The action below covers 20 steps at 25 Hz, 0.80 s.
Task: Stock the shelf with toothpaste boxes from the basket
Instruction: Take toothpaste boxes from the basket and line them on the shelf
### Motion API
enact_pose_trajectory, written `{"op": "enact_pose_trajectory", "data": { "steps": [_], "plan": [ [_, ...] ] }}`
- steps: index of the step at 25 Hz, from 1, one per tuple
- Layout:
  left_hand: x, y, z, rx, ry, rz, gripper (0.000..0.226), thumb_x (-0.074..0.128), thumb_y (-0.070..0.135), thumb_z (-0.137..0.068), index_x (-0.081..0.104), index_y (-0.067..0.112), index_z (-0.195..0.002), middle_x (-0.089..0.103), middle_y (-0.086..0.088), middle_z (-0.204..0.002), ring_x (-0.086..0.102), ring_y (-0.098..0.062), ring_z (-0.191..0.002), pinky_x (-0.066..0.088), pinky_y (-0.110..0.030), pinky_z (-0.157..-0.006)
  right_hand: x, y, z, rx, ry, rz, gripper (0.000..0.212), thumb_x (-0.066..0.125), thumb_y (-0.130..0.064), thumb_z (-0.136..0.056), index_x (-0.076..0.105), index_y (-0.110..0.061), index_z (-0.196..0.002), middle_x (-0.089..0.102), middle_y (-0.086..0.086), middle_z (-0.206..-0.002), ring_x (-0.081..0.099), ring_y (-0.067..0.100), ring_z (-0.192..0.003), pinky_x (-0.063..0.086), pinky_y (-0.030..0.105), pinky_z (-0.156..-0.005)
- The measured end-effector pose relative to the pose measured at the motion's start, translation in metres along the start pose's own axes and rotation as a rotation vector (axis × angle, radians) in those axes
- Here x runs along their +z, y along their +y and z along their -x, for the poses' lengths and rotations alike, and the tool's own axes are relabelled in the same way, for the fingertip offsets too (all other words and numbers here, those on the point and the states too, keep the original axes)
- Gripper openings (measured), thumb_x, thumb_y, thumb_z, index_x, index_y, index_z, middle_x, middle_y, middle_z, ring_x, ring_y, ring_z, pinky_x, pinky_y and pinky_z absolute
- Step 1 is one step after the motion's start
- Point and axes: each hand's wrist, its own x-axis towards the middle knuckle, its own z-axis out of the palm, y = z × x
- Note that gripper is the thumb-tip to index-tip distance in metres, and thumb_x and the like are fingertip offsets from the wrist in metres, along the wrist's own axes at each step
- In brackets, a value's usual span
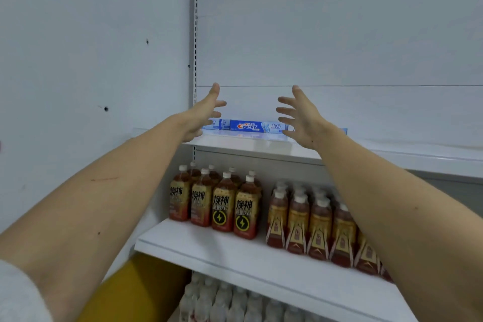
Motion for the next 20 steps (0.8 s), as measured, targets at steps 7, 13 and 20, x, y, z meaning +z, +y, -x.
{"op": "enact_pose_trajectory", "data": {
  "steps": [7, 13, 20],
  "plan": [
    [0.04, -0.032, 0.076, 0.08, 0.034, 0.25, 0.077, 0.006, 0.074, -0.091, 0.038, 0.034, -0.148, 0.035, -0.002, -0.157, 0.024, -0.025, -0.147, 0.008, -0.055, -0.12, 0.029, 0.058, 0.083, -0.083, 0.03, 0.054, 0.057, 0.026, -0.058, -0.1, 0.044, -0.026, -0.144, 0.041, 0.002, -0.152, 0.039, 0.023, -0.138, 0.027, 0.051, -0.115],
    [0.084, -0.122, 0.144, 0.057, 0.02, 0.354, 0.067, 0.009, 0.064, -0.098, 0.038, 0.032, -0.148, 0.037, -0.001, -0.156, 0.026, -0.017, -0.146, 0.005, -0.05, -0.119, 0.071, 0.159, 0.15, 0.074, 0.052, 0.022, 0.052, 0.027, -0.055, -0.101, 0.048, -0.029, -0.14, 0.043, -0.002, -0.15, 0.035, 0.018, -0.141, 0.025, 0.045, -0.111],
    [0.137, -0.244, 0.217, -0.234, -0.136, 0.305, 0.066, 0.014, 0.064, -0.098, 0.037, 0.03, -0.149, 0.035, -0.002, -0.157, 0.024, -0.021, -0.147, 0.011, -0.047, -0.117, 0.082, 0.272, 0.244, 0.319, 0.129, 0.087, 0.055, 0.026, -0.059, -0.1, 0.048, -0.032, -0.142, 0.045, -0.006, -0.148, 0.039, 0.017, -0.138, 0.027, 0.049, -0.114]
  ]
}}
